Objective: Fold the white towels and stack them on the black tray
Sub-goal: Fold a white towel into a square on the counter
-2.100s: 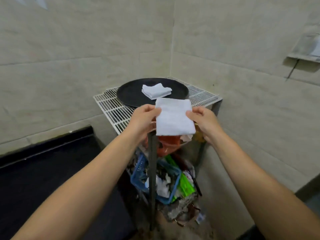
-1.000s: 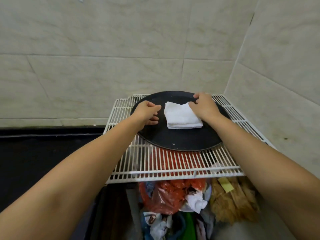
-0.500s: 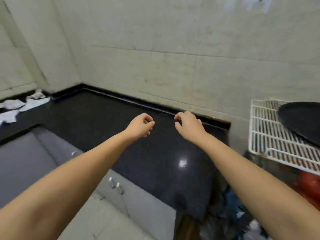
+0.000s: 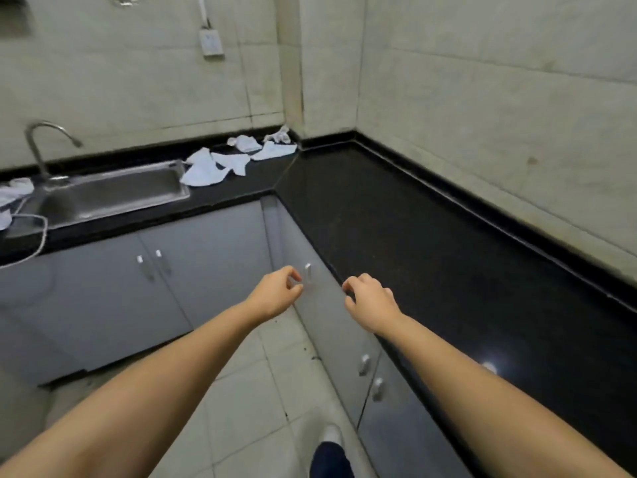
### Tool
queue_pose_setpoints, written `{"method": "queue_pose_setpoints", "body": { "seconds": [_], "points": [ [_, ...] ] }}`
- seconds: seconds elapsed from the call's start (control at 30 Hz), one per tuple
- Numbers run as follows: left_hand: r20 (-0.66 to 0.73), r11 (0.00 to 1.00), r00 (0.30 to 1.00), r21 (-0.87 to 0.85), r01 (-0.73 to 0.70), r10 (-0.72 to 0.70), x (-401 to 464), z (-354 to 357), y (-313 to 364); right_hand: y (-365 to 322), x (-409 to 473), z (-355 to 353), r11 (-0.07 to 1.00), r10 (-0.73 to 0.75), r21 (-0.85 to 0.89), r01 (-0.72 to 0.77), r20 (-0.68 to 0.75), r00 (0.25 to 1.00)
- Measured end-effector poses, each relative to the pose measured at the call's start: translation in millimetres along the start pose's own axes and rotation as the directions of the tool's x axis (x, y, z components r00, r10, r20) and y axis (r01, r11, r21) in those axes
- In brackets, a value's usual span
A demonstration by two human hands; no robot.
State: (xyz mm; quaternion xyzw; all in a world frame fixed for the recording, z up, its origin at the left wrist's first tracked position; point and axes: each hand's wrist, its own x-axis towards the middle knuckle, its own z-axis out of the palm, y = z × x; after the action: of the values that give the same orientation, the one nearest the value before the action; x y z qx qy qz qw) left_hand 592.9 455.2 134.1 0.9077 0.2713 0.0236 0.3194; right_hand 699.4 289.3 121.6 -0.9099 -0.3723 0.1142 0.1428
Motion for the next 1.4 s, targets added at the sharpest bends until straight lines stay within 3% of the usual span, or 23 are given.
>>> {"method": "queue_pose_setpoints", "body": {
  "seconds": [0.4, 0.7, 1.13, 1.27, 1.4],
  "points": [
    [-0.133, 0.972, 0.965, -0.088, 0.216, -0.226, 188, -58, -55, -15, 250, -10, 0.985, -0.173, -0.011, 0.175, 0.110, 0.979],
    [-0.077, 0.939, 0.936, -0.048, 0.340, -0.343, 290, -85, -104, -41, 372, 6, 0.976, -0.205, 0.097, 0.193, 0.139, 0.969],
    [-0.136, 0.939, 0.929, -0.039, 0.342, -0.344, 495, -195, -262, -180, 615, 55, 0.967, -0.253, 0.076, 0.243, 0.184, 0.950],
    [-0.133, 0.952, 0.963, 0.171, 0.255, -0.234, 545, -221, -318, -230, 682, 83, 0.956, -0.293, 0.086, 0.280, 0.250, 0.923],
    [0.018, 0.922, 0.994, 0.377, 0.092, -0.106, 583, -221, -351, -256, 725, 110, 0.925, -0.371, 0.001, 0.381, 0.232, 0.899]
  ]
}}
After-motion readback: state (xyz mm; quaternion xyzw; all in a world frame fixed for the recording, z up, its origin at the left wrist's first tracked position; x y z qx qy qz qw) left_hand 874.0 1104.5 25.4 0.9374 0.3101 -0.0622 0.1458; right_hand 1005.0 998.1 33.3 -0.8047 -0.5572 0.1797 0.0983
